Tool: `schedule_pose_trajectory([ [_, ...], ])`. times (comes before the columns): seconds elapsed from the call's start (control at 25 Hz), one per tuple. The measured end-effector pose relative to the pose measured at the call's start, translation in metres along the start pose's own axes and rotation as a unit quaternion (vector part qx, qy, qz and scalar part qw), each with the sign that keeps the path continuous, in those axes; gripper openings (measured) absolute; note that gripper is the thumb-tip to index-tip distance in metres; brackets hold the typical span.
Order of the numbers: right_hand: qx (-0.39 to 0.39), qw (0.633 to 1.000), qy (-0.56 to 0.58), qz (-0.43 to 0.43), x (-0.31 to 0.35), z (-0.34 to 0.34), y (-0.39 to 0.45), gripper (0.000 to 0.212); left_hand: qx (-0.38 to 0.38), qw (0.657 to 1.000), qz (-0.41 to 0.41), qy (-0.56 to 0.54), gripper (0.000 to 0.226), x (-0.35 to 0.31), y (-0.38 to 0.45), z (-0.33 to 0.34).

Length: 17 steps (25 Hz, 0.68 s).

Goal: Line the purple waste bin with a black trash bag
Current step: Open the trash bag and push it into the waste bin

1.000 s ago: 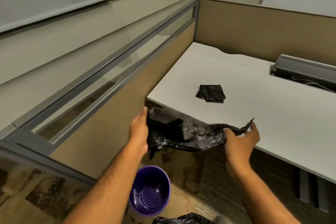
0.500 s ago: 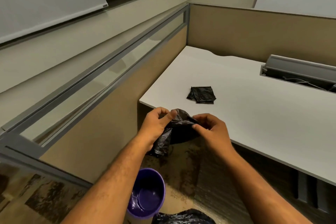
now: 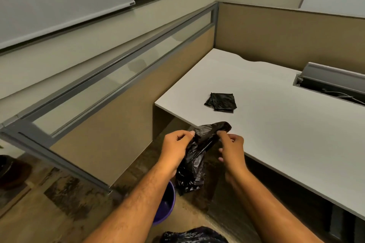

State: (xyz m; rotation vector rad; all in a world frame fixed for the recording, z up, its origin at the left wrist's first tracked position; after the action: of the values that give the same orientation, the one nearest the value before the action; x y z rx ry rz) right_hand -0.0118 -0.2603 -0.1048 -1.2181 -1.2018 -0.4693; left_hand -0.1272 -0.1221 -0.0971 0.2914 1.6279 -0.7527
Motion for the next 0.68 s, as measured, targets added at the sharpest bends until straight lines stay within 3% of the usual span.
schedule_pose_trajectory([
  [0.08, 0.08, 0.995, -0.016, 0.052, -0.02, 0.009, -0.003, 0.05, -0.032, 0.999, 0.01, -0.006, 0.018, 0.009, -0.009, 0.005],
  [0.16, 0.139, 0.988, 0.0, 0.063, -0.033, 0.01, 0.001, 0.026, -0.077, 0.997, 0.018, -0.018, 0.024, 0.017, -0.013, 0.0],
  [0.24, 0.149, 0.986, 0.023, 0.068, -0.04, 0.005, 0.008, 0.008, -0.144, 0.987, -0.007, -0.069, 0.031, 0.025, -0.014, -0.014],
  [0.4, 0.125, 0.98, 0.098, 0.116, -0.039, 0.001, 0.014, 0.01, -0.251, 0.929, -0.111, -0.248, 0.032, 0.04, -0.008, -0.058],
  [0.52, 0.169, 0.927, 0.238, 0.237, -0.033, 0.017, 0.007, 0.029, -0.247, 0.911, -0.149, -0.294, 0.035, 0.052, -0.003, -0.083],
  [0.6, 0.182, 0.905, 0.281, 0.264, -0.03, 0.031, 0.003, 0.036, -0.224, 0.931, -0.136, -0.255, 0.032, 0.061, 0.0, -0.097],
  [0.68, 0.201, 0.908, 0.265, 0.254, -0.025, 0.047, -0.003, 0.03, -0.182, 0.958, -0.113, -0.19, 0.029, 0.067, 0.005, -0.116],
])
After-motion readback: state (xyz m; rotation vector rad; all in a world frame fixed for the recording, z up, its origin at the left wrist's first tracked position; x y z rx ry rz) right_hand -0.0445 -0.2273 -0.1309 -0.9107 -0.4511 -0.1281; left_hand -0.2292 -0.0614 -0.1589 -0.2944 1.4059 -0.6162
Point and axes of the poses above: each hand's wrist, its own y-axis towards the middle knuckle, its own z-axis out of the palm, x = y × z, the point moved 2 cm from there along y, towards the middle knuckle, and after that the axes turned 5 degrees about -y, right-handed, at the moved point
